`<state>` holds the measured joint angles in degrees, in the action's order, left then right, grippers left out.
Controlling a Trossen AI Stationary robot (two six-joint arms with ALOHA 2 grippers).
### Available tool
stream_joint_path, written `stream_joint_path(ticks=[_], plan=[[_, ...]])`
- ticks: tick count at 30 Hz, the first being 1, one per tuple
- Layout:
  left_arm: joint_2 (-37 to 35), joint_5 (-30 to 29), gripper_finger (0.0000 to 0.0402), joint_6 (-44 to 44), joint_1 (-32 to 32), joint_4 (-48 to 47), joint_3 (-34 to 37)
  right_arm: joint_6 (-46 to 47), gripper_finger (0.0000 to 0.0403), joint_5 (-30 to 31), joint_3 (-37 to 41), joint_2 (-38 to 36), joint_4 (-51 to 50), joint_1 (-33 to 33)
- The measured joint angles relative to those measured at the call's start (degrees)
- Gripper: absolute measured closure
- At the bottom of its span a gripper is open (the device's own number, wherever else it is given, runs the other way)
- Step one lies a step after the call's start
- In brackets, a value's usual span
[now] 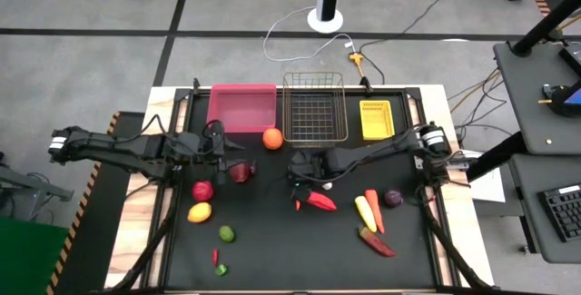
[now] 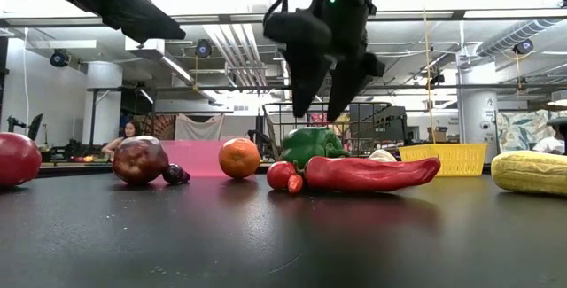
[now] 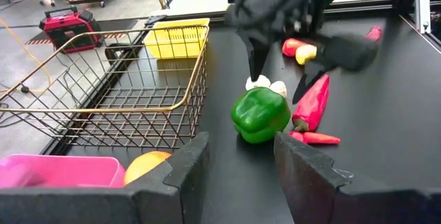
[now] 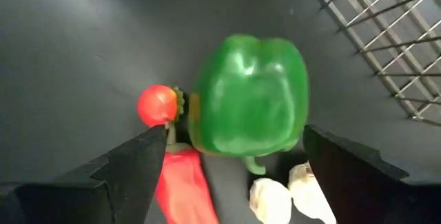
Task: Sort produce into baskets
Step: Put the green bell pepper into the gold mesh basket
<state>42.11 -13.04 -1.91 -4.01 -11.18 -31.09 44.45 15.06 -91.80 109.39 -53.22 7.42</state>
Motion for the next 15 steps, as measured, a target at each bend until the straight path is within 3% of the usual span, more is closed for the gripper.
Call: stream_joint_path(ticks=[15], plan=[[0.07,0.04,0.0255,0.91,-0.01,0.00,0.00,-1.27,0.0084,2.59,0.08,3.97,1.98,-0.04]])
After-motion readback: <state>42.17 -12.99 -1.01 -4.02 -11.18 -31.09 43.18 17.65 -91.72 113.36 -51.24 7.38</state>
